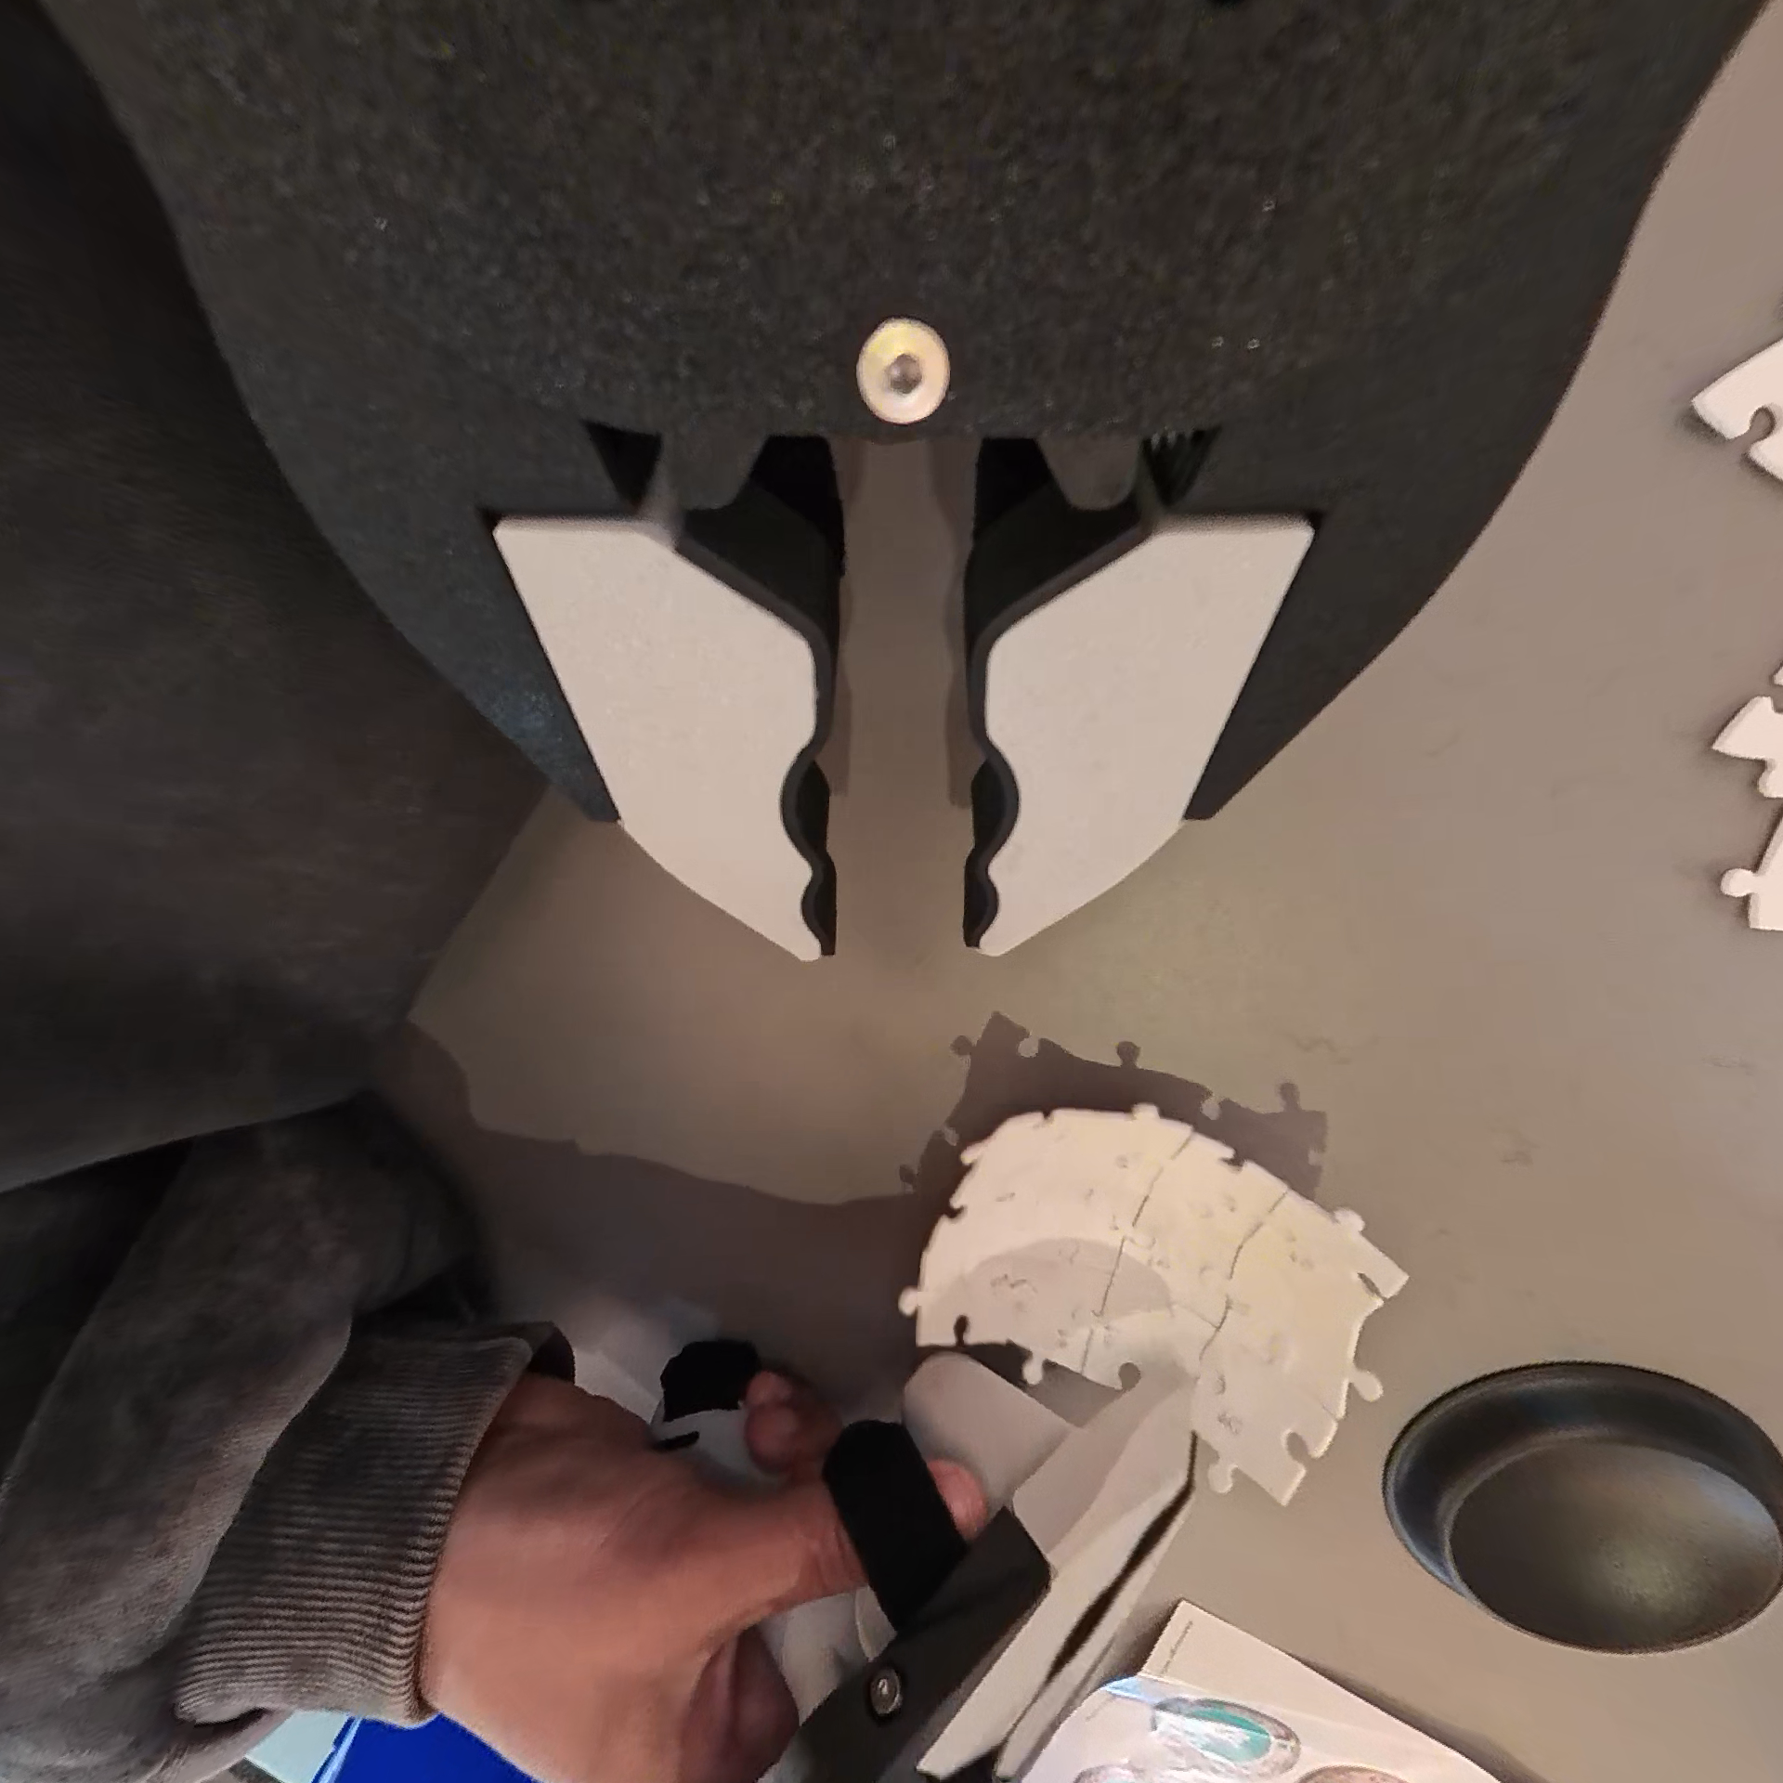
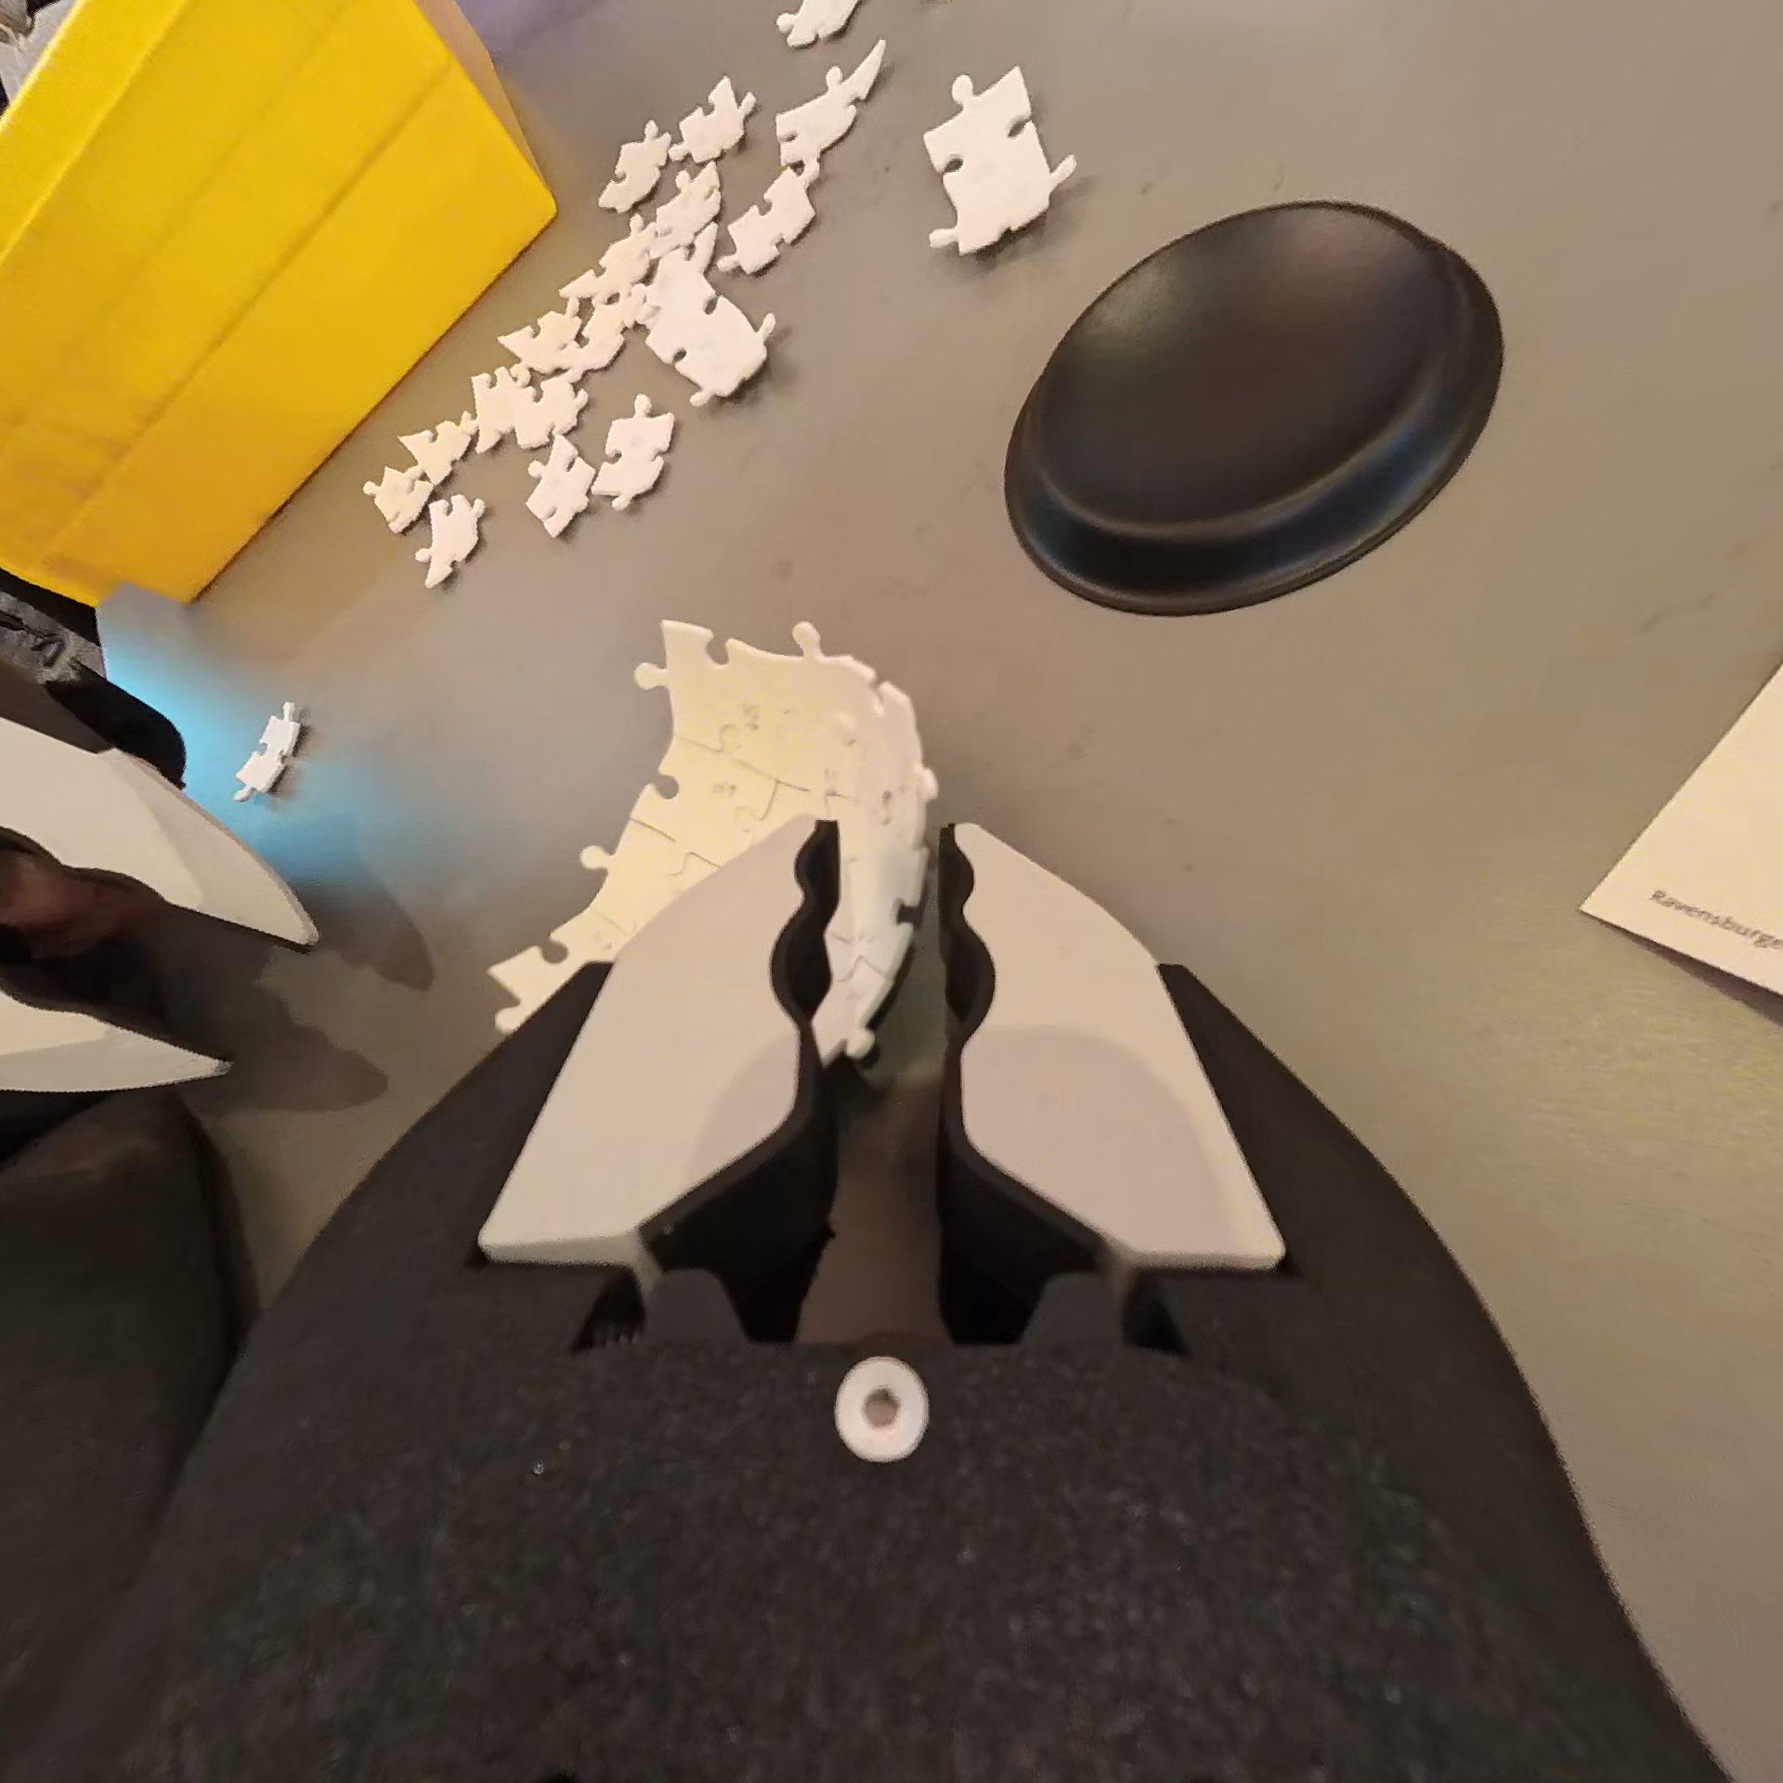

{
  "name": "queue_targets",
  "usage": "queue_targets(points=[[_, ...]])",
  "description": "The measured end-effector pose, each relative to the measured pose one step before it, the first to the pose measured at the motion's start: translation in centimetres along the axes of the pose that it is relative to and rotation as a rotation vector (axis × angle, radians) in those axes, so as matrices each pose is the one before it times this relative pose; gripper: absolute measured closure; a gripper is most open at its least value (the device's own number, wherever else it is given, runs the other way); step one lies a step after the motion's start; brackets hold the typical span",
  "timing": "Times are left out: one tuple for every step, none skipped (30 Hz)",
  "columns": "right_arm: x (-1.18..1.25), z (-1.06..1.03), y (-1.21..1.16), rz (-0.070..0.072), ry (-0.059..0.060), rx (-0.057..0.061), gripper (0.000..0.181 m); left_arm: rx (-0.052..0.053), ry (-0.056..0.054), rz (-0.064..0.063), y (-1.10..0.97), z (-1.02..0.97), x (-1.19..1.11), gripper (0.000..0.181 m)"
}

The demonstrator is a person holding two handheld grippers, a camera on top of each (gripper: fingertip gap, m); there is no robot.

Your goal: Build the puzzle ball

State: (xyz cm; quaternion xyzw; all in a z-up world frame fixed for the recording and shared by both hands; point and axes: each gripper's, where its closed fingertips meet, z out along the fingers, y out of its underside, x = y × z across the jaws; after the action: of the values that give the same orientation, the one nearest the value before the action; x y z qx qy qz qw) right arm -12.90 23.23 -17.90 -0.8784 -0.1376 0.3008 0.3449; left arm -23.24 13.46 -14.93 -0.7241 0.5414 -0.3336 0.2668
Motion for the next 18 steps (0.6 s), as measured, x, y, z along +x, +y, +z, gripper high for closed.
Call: queue_targets(points=[[0.076,-0.051,-0.078,-0.006,0.001,0.003,0.163,-0.0019,-0.0005,0.0007,0.025,0.036,-0.001,0.156],[0.021,0.012,0.002,-0.0029,-0.0079,-0.0045,0.164,-0.0022,-0.0006,0.0005,0.038,0.026,0.007,0.156],[0.038,0.06,0.041,0.0033,-0.0092,-0.0088,0.163,-0.0024,-0.0013,0.0007,0.033,0.018,0.0,0.156],[-0.057,0.099,0.038,0.0056,-0.0156,-0.0078,0.164,-0.0017,-0.0016,0.0015,0.035,0.001,0.008,0.156],[-0.047,0.044,0.0,0.0051,-0.0132,-0.0063,0.166,-0.001,-0.0012,0.0016,0.014,-0.015,0.004,0.156],[0.016,0.034,0.008,0.0016,-0.0065,-0.0059,0.168,-0.0003,-0.001,0.0011,0.005,-0.01,0.01,0.156],[-0.043,0.028,0.097,-0.0016,-0.0083,-0.0102,0.176,0.0004,-0.001,0.0005,-0.011,-0.018,-0.005,0.157],[0.055,-0.015,0.078,0.0011,0.0001,-0.0073,0.177,-0.0001,-0.0005,0.0001,0.007,-0.008,-0.009,0.156],[-0.086,-0.028,-0.043,0.0011,-0.0082,0.0025,0.177,-0.0007,-0.0004,-0.0001,0.006,-0.005,-0.014,0.156],[-0.069,-0.017,0.008,0.0041,-0.0065,0.0029,0.178,-0.0002,-0.0001,-0.0003,0.013,-0.002,-0.013,0.156],[-0.071,0.005,0.086,0.0046,-0.0074,-0.0042,0.178,0.0006,0.0008,-0.0006,0.001,-0.01,0.0,0.156],[-0.144,0.012,0.063,0.0049,-0.0114,-0.0041,0.178,0.0003,0.0019,-0.0008,-0.007,0.017,0.011,0.156],[-0.133,-0.026,-0.02,0.004,-0.0091,0.0023,0.178,-0.0007,0.0024,-0.0004,0.012,0.023,0.034,0.156],[-0.062,-0.041,-0.01,0.0023,-0.0031,0.0029,0.179,-0.0012,0.001,0.0007,0.02,0.027,0.038,0.156],[-0.049,-0.027,0.092,-0.004,-0.0021,-0.0066,0.179,-0.0014,-0.0002,0.0017,0.026,0.025,0.026,0.156],[-0.036,-0.042,0.016,-0.0036,-0.0002,-0.0015,0.179,-0.0015,0.0,0.0019,0.005,0.019,0.033,0.156],[-0.039,-0.05,-0.053,-0.0032,-0.0005,0.0047,0.179,-0.0003,-0.0003,0.0014,0.005,0.005,0.017,0.156],[-0.091,-0.021,0.021,0.0,-0.0062,-0.0016,0.179,0.0006,-0.0001,0.0004,-0.006,-0.01,0.006,0.156]])
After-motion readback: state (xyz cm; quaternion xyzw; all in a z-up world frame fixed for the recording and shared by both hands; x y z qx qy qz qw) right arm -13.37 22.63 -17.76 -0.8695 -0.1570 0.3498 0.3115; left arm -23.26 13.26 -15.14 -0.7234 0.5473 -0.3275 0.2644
